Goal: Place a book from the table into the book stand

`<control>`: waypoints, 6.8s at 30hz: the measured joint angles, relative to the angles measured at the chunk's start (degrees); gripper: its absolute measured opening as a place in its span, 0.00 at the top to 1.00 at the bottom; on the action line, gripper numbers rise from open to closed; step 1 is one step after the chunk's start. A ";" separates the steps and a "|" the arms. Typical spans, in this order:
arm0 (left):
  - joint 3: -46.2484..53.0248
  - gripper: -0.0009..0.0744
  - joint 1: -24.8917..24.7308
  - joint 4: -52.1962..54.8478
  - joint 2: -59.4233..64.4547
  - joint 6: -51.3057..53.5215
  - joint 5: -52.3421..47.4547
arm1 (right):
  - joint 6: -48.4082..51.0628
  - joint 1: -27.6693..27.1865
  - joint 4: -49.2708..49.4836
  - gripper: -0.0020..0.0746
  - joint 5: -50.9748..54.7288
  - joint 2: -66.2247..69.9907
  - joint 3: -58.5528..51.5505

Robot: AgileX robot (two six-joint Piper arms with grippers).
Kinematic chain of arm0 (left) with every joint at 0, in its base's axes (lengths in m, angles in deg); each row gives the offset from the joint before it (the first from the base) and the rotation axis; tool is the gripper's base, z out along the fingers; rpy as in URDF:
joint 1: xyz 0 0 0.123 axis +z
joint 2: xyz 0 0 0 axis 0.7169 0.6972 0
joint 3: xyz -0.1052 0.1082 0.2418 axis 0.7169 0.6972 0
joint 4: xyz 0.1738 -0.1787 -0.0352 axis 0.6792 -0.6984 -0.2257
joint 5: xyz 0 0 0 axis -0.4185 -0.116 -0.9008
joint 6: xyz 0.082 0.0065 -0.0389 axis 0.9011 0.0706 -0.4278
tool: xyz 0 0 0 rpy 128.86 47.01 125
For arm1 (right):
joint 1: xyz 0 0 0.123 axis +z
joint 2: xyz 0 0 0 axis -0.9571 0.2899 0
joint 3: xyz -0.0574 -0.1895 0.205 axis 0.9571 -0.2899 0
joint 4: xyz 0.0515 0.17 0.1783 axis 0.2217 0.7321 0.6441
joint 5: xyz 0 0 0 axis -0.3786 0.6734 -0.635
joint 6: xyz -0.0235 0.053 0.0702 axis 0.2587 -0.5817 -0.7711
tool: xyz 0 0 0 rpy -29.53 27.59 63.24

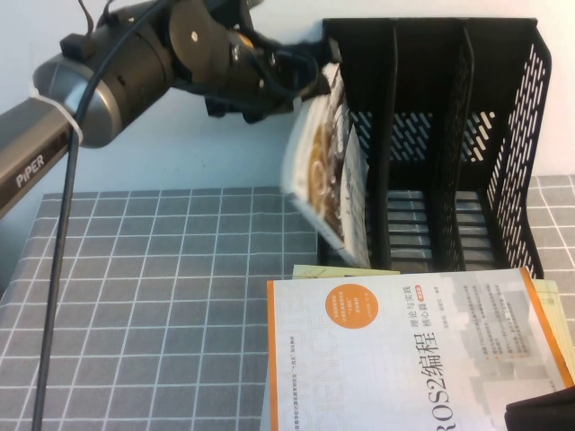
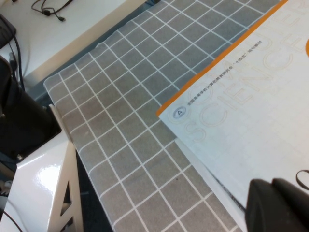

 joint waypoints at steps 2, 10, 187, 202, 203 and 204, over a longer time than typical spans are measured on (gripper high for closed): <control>-1.27 0.42 0.00 -0.26 0.00 0.41 0.76 | 0.41 0.00 0.00 0.98 0.00 0.00 0.00; -7.85 0.47 0.00 -2.53 0.00 5.41 1.58 | 1.17 0.00 2.71 0.98 -3.74 0.00 0.00; 109.25 0.99 25.59 11.25 -112.16 29.04 14.44 | -26.08 0.00 -27.40 0.98 -23.08 -35.91 -17.65; 109.25 0.99 25.59 11.10 -112.16 29.45 14.44 | -24.72 -4.45 -29.81 0.98 -43.73 -48.17 -27.13; 109.25 0.99 25.59 11.10 -112.16 29.45 14.44 | -24.08 -4.70 -29.81 0.98 -46.01 -49.35 -27.87; 109.25 0.99 25.59 11.10 -112.16 29.45 14.44 | -23.66 -4.82 -29.81 0.98 -47.64 -50.56 -28.72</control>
